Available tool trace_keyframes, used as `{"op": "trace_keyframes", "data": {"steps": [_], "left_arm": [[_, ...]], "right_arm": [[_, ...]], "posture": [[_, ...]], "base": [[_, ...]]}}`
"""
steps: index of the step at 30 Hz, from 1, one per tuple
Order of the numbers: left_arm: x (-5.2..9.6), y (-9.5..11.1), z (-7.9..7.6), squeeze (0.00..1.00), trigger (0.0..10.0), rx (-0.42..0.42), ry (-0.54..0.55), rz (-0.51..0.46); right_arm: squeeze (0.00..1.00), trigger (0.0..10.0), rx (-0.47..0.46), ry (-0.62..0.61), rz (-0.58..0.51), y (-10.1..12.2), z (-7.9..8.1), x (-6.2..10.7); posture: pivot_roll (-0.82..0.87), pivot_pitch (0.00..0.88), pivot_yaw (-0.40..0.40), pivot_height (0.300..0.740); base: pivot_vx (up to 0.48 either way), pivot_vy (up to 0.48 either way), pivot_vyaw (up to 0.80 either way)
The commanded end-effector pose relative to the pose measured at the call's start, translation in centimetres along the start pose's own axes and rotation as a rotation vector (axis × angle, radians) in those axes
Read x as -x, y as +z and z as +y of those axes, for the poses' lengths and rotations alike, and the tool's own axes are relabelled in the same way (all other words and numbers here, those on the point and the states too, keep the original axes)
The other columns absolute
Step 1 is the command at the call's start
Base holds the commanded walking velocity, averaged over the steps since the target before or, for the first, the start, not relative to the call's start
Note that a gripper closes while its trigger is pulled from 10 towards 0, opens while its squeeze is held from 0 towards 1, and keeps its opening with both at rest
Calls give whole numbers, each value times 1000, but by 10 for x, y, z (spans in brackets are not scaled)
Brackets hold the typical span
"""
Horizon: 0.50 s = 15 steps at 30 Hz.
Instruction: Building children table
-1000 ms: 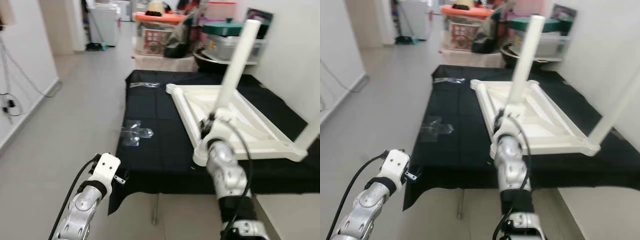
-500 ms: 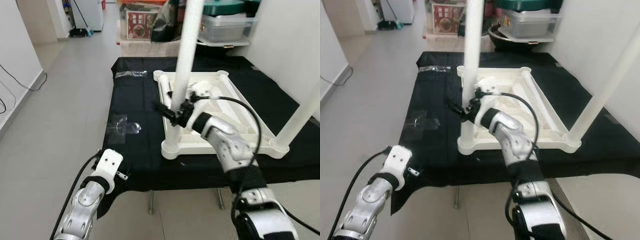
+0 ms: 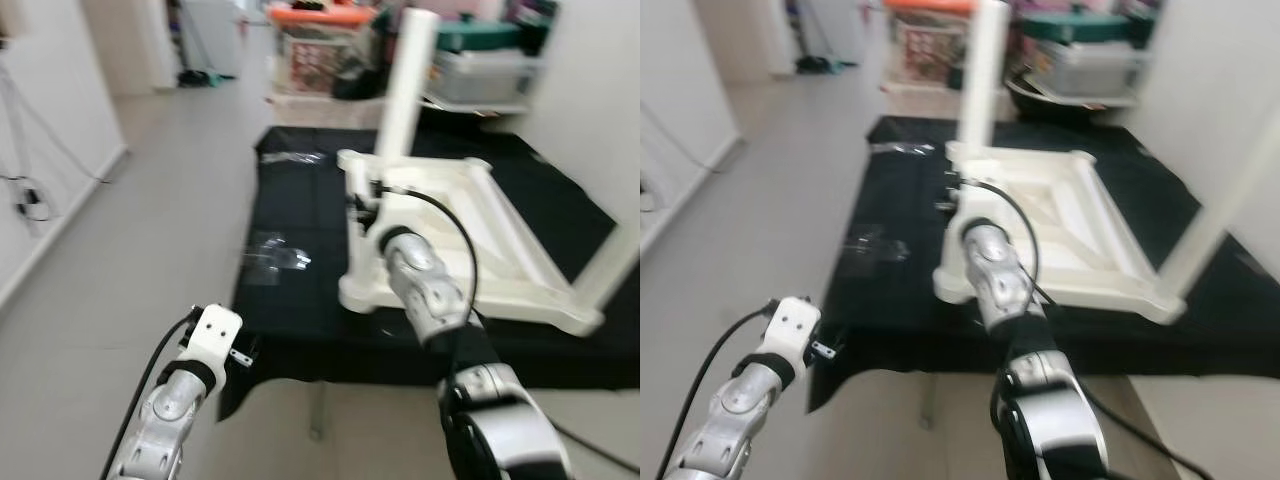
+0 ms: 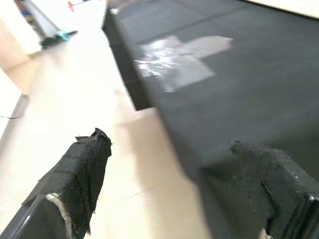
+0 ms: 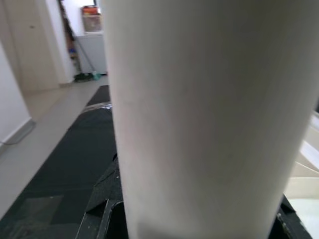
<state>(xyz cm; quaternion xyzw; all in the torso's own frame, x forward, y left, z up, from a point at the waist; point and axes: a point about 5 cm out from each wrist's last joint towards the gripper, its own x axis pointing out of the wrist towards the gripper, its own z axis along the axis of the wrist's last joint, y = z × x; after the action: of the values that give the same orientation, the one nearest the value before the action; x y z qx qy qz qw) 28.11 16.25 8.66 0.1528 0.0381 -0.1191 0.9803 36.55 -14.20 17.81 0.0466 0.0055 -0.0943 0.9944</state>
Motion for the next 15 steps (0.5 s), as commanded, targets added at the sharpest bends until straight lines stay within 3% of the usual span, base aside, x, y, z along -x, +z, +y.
{"op": "trace_keyframes", "data": {"steps": [1,2,5,6,8,10,11,12,13,15], "left_arm": [[-3,3,-4,0,10000,-6,-30,-10],[-3,3,-4,0,10000,-2,-35,-9],[-4,4,-4,0,10000,6,-38,-7],[-5,5,-3,0,10000,11,-40,-7],[-6,5,-1,0,10000,8,-38,-8],[-6,5,-1,0,10000,7,-37,-9],[-6,5,0,0,10000,8,-33,-10],[-6,5,0,0,10000,8,-30,-10],[-6,5,0,0,10000,11,-27,-12],[-6,5,0,0,10000,12,-25,-12]], "right_arm": [[0,9529,-54,-102,183,-42,-22,17],[0,10000,-81,-41,167,-39,-13,21],[0,10000,-111,64,93,-27,-3,24],[1000,10000,-140,197,-38,-7,10,28],[1000,10000,-168,299,-93,7,18,25],[1000,10000,-180,315,-94,12,21,26],[671,10000,-153,389,-92,19,25,22],[671,10000,-131,438,-91,23,27,20],[0,10000,-100,541,-99,30,31,18],[0,10000,-83,609,-102,35,32,18]], "posture": [[71,0,-36,740],[69,0,-35,740],[65,0,-32,740],[69,0,-35,740],[69,0,-38,740],[70,0,-39,740],[73,0,-43,740],[73,0,-43,740],[78,0,-48,740],[78,0,-48,740]], "base": [[0,0,0],[0,0,0],[0,0,0],[0,0,0],[0,0,0],[0,0,0],[0,0,0],[0,0,0],[0,0,0],[0,0,0]]}}
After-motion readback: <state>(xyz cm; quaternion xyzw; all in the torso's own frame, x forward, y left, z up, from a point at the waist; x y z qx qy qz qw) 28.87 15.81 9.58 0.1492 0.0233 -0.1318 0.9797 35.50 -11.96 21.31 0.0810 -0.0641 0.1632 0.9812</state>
